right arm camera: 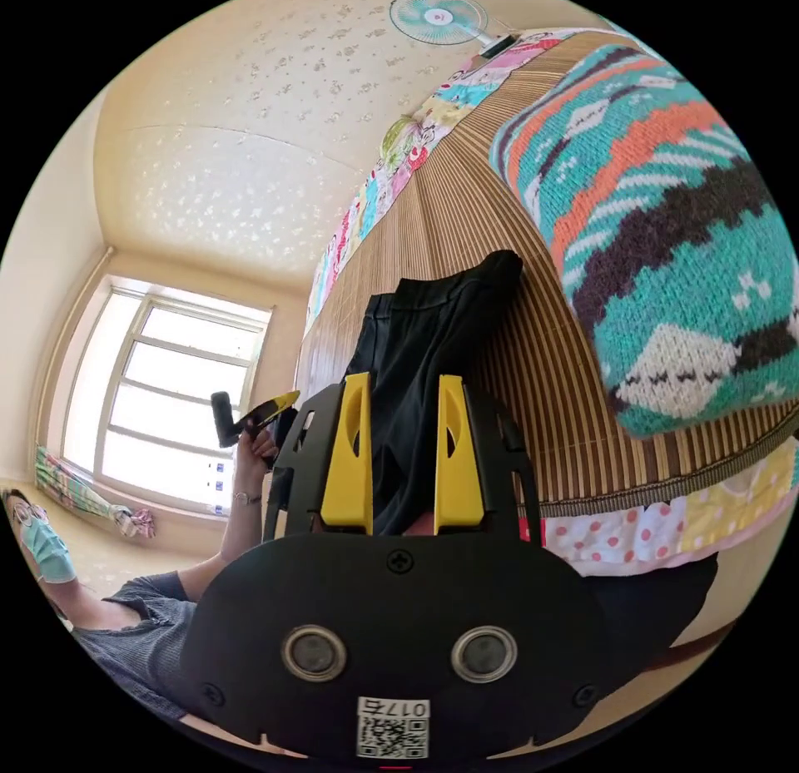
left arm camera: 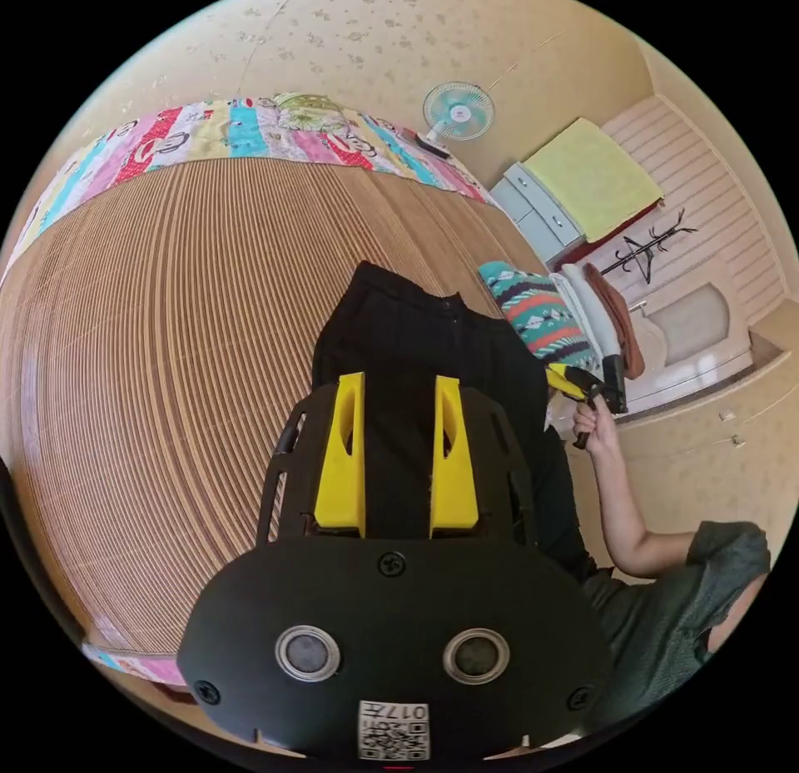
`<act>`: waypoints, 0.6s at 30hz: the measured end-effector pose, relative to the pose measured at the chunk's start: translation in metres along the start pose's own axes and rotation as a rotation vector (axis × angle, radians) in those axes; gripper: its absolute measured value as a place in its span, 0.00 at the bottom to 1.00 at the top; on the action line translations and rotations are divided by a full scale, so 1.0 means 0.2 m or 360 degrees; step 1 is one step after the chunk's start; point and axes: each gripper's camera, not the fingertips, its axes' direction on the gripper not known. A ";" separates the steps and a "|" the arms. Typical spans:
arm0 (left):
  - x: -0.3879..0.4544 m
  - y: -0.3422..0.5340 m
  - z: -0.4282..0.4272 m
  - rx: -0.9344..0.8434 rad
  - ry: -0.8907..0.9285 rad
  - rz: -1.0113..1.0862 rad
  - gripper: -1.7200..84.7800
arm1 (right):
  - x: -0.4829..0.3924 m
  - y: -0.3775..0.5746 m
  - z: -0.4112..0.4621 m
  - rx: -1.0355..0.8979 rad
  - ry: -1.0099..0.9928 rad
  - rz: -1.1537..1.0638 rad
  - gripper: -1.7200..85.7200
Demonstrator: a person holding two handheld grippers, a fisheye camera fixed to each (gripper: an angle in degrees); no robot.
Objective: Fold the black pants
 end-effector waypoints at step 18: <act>0.66 0.60 -0.20 0.0614 0.0055 -0.0027 0.07 | -0.87 0.34 0.05 0.0153 0.0153 -0.0349 0.06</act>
